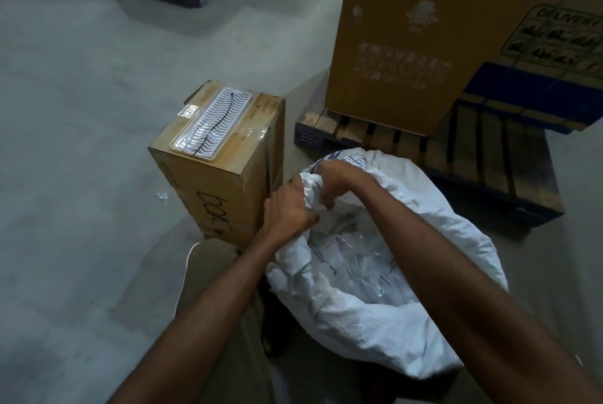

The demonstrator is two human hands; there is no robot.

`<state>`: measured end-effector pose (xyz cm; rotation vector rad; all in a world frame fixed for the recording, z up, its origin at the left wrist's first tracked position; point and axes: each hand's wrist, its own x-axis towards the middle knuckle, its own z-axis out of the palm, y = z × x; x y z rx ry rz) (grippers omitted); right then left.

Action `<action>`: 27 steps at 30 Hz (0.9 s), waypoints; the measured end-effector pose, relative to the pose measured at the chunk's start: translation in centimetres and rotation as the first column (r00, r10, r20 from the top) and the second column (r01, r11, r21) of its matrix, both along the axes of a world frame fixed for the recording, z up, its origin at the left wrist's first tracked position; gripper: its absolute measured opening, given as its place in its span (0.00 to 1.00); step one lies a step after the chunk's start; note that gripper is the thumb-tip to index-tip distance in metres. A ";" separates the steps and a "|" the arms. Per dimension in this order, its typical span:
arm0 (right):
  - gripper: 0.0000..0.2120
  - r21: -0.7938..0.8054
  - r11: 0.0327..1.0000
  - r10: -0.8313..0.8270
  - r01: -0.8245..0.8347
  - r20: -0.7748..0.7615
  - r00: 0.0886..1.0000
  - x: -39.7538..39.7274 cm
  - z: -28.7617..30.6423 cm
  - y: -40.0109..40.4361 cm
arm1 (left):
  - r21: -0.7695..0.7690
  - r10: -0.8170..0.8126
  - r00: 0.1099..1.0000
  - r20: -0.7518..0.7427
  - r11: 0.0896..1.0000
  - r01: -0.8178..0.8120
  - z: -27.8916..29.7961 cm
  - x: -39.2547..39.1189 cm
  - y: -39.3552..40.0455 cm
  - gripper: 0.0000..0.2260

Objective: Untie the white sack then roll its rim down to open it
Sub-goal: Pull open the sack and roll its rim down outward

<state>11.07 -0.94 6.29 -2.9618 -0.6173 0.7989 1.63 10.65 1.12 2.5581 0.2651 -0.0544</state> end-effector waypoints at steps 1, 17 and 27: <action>0.31 0.072 0.997 0.026 -0.033 0.107 0.994 -0.3 -0.3 -0.8 | -0.133 0.049 0.997 -0.059 0.990 -0.057 -0.2 0.7 0.1 0.26; 0.19 0.046 0.986 -0.167 0.161 0.241 0.956 -3.9 -2.4 -4.1 | 0.375 -0.210 0.977 0.047 0.910 0.178 1.5 -1.7 -1.3 0.43; 0.24 0.125 0.991 -0.080 0.051 0.241 0.967 -8.1 0.2 -7.6 | -0.131 -0.213 0.956 -0.201 0.973 0.189 2.9 -2.9 -5.4 0.21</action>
